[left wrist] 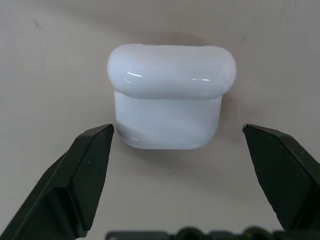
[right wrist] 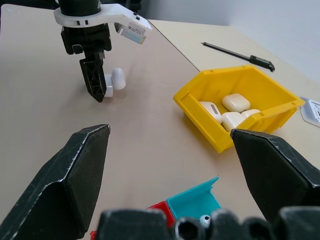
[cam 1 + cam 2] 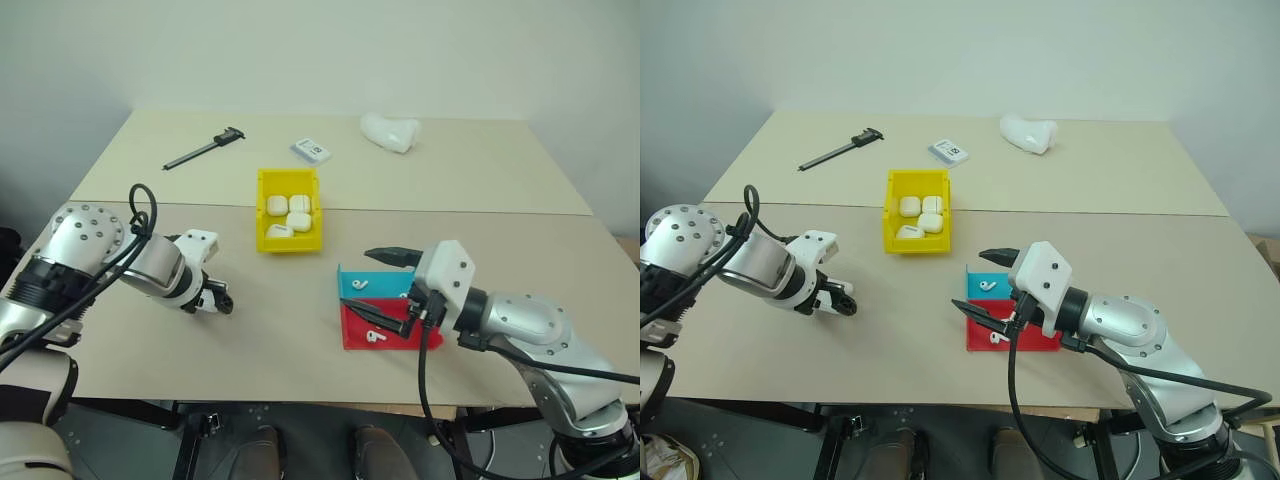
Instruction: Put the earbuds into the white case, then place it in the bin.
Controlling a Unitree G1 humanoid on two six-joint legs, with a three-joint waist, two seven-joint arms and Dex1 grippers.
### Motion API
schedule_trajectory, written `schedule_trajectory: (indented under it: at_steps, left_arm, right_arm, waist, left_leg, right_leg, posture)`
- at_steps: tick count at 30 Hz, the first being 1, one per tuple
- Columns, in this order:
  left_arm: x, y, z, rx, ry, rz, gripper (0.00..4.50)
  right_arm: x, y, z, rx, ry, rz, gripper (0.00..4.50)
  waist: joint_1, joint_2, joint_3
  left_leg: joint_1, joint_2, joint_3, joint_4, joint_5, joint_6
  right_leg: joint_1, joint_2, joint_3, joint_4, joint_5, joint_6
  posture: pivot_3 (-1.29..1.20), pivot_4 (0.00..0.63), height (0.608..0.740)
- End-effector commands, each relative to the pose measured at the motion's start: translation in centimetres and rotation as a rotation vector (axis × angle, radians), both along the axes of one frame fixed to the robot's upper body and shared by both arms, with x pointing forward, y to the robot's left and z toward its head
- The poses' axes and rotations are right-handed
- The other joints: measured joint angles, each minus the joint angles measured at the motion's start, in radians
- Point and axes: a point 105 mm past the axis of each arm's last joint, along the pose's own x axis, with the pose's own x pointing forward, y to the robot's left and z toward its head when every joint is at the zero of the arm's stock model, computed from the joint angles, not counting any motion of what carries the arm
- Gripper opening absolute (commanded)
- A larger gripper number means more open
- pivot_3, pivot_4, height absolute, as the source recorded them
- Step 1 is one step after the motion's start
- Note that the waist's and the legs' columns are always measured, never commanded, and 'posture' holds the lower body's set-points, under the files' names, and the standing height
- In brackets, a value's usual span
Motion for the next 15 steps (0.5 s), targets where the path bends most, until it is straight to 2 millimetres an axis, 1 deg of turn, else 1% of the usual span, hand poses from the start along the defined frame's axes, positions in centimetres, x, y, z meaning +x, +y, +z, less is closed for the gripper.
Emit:
schedule_trajectory:
  at_steps: [1, 15]
  left_arm:
    - [0.45, 0.09, 1.08, 0.011, -0.043, 0.009, 4.50]
    - [1.04, -0.72, 1.00, 0.025, -0.068, 0.015, 4.50]
  right_arm:
    - [-0.68, 0.42, 0.73, 0.013, -0.028, 0.020, 4.47]
    - [-1.01, 0.53, 0.77, 0.013, -0.024, 0.026, 4.47]
  waist:
    - [0.000, 0.000, 0.000]
    - [0.000, 0.000, 0.000]
  left_leg:
    - [0.000, 0.000, 0.000, 0.000, 0.000, 0.000]
    - [0.000, 0.000, -0.001, 0.000, 0.000, 0.000]
  right_leg:
    - [0.000, 0.000, 0.000, 0.000, 0.000, 0.000]
    - [0.000, 0.000, 0.000, 0.000, 0.000, 0.000]
  posture:
    - [0.00, 0.150, 0.740]
    - [0.00, 0.150, 0.740]
